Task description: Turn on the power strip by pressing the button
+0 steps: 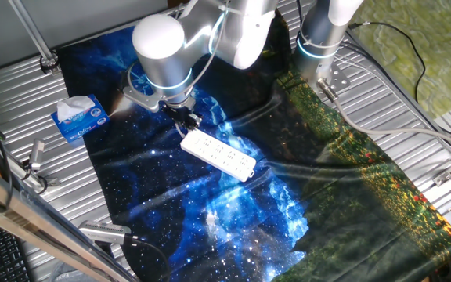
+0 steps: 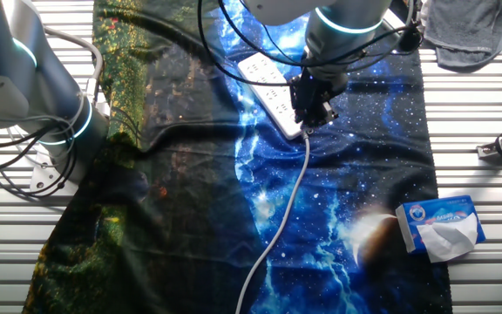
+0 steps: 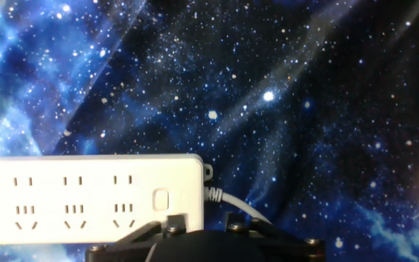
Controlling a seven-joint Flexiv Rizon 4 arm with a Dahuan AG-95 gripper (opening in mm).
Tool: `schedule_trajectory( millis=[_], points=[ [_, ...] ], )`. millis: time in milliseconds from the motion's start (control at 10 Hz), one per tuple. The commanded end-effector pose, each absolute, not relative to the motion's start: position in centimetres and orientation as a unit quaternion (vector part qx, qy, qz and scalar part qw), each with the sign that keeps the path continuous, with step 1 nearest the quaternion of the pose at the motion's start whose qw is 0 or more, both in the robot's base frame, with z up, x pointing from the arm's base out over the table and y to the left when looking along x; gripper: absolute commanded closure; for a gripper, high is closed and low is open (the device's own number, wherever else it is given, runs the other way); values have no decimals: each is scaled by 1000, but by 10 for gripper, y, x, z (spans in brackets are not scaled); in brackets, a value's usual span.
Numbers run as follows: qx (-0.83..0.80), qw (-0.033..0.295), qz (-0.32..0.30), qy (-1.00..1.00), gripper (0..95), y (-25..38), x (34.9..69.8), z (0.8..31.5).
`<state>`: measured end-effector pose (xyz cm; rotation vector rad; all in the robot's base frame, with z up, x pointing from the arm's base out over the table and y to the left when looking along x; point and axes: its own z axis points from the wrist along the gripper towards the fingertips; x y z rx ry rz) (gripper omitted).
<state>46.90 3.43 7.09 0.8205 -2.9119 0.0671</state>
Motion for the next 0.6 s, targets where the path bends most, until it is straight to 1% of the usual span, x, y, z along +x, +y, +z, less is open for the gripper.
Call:
schedule_trajectory(
  millis=[100,300,600],
  points=[
    [265,61,22,-962,950,36,467,74],
    [250,60,22,-966,950,42,463,84],
    [244,63,23,-968,950,43,462,85]
  ],
)
